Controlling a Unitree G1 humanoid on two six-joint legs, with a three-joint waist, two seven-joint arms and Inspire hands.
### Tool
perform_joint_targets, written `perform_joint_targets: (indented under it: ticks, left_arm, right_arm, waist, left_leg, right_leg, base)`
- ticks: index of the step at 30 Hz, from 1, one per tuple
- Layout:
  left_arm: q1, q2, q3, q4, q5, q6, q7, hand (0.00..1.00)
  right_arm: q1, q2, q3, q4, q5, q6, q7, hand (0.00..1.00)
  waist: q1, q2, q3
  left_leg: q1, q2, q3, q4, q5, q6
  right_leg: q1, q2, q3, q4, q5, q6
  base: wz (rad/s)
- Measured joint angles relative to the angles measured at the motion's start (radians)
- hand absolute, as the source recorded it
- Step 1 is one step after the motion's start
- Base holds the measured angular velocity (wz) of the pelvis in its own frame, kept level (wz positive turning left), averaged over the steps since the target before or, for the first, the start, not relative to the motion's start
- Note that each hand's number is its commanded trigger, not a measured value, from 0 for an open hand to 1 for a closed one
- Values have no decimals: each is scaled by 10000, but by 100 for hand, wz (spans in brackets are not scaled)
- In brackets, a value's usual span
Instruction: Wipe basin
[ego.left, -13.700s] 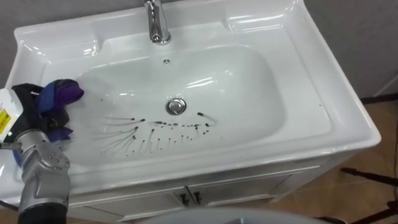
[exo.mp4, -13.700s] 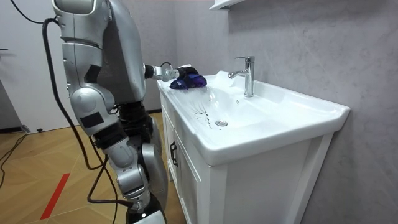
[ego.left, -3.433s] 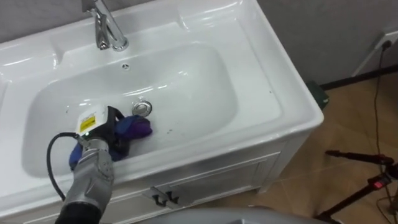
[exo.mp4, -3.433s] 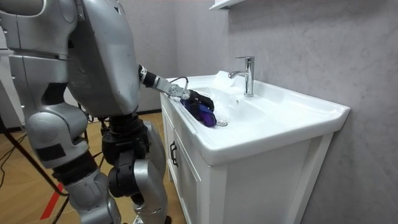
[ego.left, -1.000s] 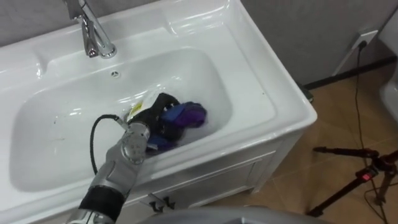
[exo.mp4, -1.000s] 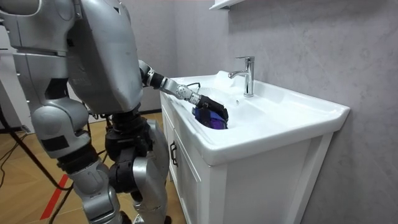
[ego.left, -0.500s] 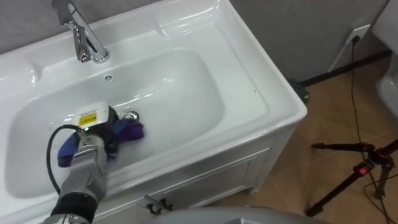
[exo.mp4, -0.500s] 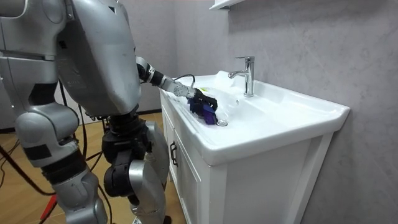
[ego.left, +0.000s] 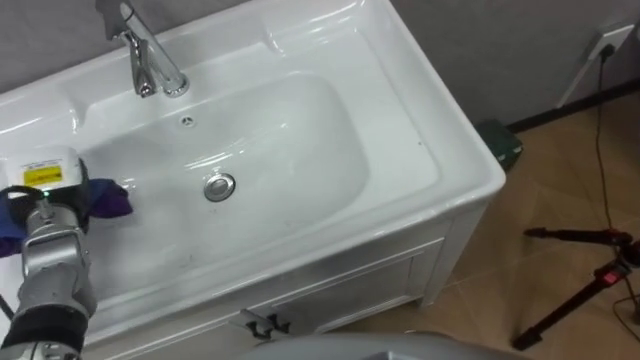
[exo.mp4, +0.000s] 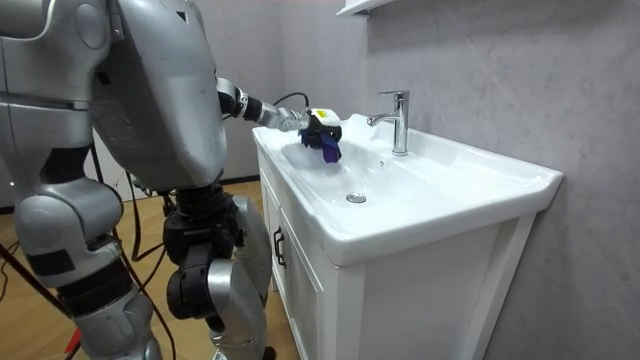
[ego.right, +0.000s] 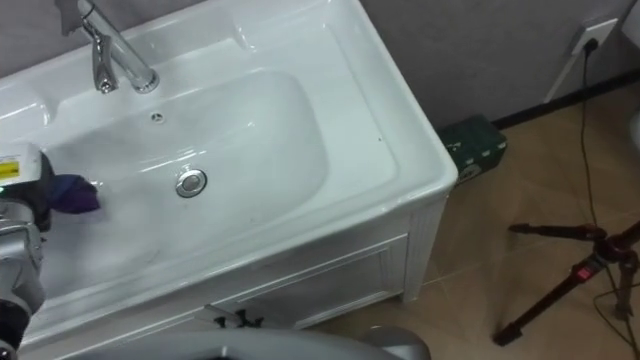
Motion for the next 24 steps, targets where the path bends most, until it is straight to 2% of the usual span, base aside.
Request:
perform_joint_targets:
  ticks: [4, 9, 11, 24]
  left_arm:
    - [-1, 68, 233, -2, 28, 7, 1, 100]
    - [-347, 427, 242, 0, 457, 21, 337, 100]
    - [-356, 480, 242, -26, 493, 76, 454, 100]
    - [-357, 478, 240, -538, 450, 85, 839, 100]
  right_arm:
    - [-128, 9, -122, -25, 4, -115, -28, 0]
    - [-298, -7, -391, -134, -11, -137, -34, 0]
    - [-362, -13, -386, -134, -13, -142, -36, 0]
    - [-326, -5, -375, -127, -15, -396, 5, 0]
  waist:
    - [44, 41, 18]
    - [190, -13, 45]
    - [205, -13, 41]
    - [198, -1, 32]
  left_leg:
    - [-2, -5, -63, -26, 2, 2]
    - [-66, -5, -169, -27, 2, 0]
    - [-89, 0, -171, 23, 2, 1]
    - [-148, -21, -194, 32, 2, 1]
  right_leg:
    - [0, 2, -41, 4, 0, 0]
    - [-1, -1, -274, 4, -2, 1]
    - [24, -4, -316, 0, -2, 1]
    - [-47, -31, -386, -8, 0, -2]
  base:
    - [2]
    - [14]
    - [9]
    - [2]
